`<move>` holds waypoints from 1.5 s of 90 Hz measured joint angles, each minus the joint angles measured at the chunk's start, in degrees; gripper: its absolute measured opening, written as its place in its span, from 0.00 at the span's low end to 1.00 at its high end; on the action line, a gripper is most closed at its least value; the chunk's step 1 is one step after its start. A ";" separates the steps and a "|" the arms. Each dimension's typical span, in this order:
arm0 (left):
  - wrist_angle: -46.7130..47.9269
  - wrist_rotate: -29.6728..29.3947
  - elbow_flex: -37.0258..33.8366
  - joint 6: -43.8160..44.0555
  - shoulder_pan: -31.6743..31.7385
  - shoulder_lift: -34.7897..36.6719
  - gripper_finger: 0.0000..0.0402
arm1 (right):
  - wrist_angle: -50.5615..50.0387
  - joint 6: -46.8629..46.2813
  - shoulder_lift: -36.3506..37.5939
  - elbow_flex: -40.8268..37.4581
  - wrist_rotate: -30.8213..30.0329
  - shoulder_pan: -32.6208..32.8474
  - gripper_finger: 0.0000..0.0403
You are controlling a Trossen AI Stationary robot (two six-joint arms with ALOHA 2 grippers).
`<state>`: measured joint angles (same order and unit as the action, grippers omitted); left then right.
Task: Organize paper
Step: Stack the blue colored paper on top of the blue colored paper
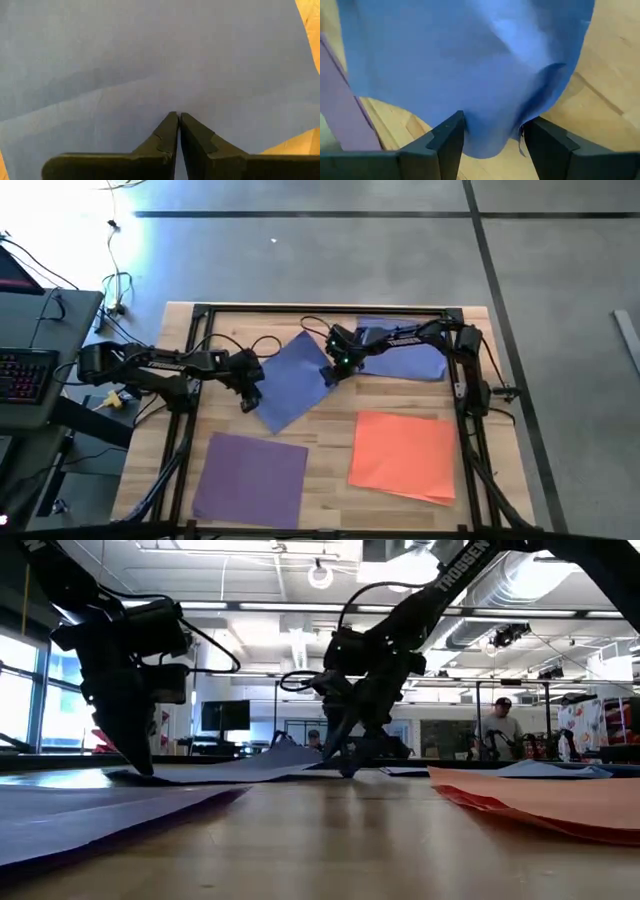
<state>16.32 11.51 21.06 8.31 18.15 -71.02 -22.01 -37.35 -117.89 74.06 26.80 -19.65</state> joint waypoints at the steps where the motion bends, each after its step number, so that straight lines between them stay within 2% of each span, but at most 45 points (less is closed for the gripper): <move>1: 0.00 0.00 0.00 0.01 0.00 0.00 0.00 | -0.08 -0.08 0.03 0.00 -0.09 0.01 0.43; 22: 0.00 -0.02 0.00 0.01 0.00 0.00 0.00 | -3.00 -3.12 0.44 0.07 -2.40 -1.01 0.29; 42: -0.04 -0.07 0.02 -0.04 0.00 0.00 0.00 | -3.55 -2.90 0.49 0.07 -5.40 -0.97 0.05; 47: -0.04 -0.07 0.02 0.01 0.00 0.00 0.00 | -3.50 -2.79 0.49 0.07 -5.75 -0.90 0.02; 59: 0.30 -0.10 0.24 0.32 0.00 0.06 0.00 | -4.39 -3.13 1.38 0.07 -6.57 -0.30 0.00; 68: 5.05 -0.80 2.78 1.69 0.00 0.55 0.00 | -6.35 -3.80 3.51 0.09 -7.27 0.26 0.00; 79: 12.77 -1.18 8.78 1.90 0.00 1.28 0.00 | -10.69 -5.88 7.27 0.09 -10.42 0.63 0.00; 91: 21.49 -4.47 16.84 -0.39 0.00 1.51 0.00 | -16.02 -8.45 12.22 0.11 -10.63 -0.28 0.00; 102: 25.93 -10.28 24.43 -3.07 0.01 1.65 0.00 | -23.82 -10.26 16.76 0.11 -13.52 -2.06 0.00; 113: 26.60 -15.02 29.96 -5.24 0.07 1.62 0.00 | -34.28 -10.66 22.49 0.11 -20.09 -5.13 0.00; 135: 25.02 -17.40 33.75 -6.94 0.07 1.68 0.00 | -57.24 -12.03 32.83 0.11 -30.04 -16.95 0.00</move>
<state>41.34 -5.89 54.81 1.37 18.22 -69.34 -79.26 -49.37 -85.06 74.17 -3.23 -36.60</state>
